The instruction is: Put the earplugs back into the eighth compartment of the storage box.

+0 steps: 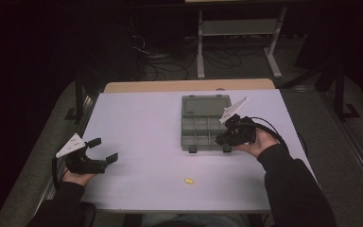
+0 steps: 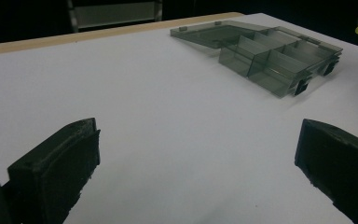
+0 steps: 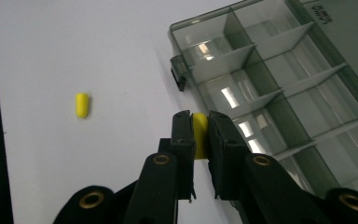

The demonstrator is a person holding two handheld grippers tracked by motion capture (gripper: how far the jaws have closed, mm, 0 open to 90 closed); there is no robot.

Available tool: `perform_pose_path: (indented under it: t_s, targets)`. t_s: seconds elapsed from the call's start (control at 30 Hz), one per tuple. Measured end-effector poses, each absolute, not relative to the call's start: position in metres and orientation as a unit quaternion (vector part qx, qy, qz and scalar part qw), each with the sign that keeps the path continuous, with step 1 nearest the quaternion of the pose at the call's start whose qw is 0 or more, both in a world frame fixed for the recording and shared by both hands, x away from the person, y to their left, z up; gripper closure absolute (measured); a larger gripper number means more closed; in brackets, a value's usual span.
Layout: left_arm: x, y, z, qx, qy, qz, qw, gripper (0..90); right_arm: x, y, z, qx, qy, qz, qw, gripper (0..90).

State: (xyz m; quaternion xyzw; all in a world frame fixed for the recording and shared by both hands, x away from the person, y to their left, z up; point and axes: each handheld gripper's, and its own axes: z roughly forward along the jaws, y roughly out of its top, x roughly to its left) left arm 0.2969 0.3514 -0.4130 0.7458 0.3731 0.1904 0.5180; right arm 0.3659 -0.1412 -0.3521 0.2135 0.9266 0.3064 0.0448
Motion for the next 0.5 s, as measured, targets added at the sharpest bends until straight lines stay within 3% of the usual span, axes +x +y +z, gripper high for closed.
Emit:
perform_pose_path:
  t_s: [0.5]
  targets:
    - [0.297, 0.351, -0.413, 0.746, 0.373, 0.190, 0.518, 0.0, 0.388, -0.163, -0.357, 0.268, 0.906, 0.321, 0.056, 79.5]
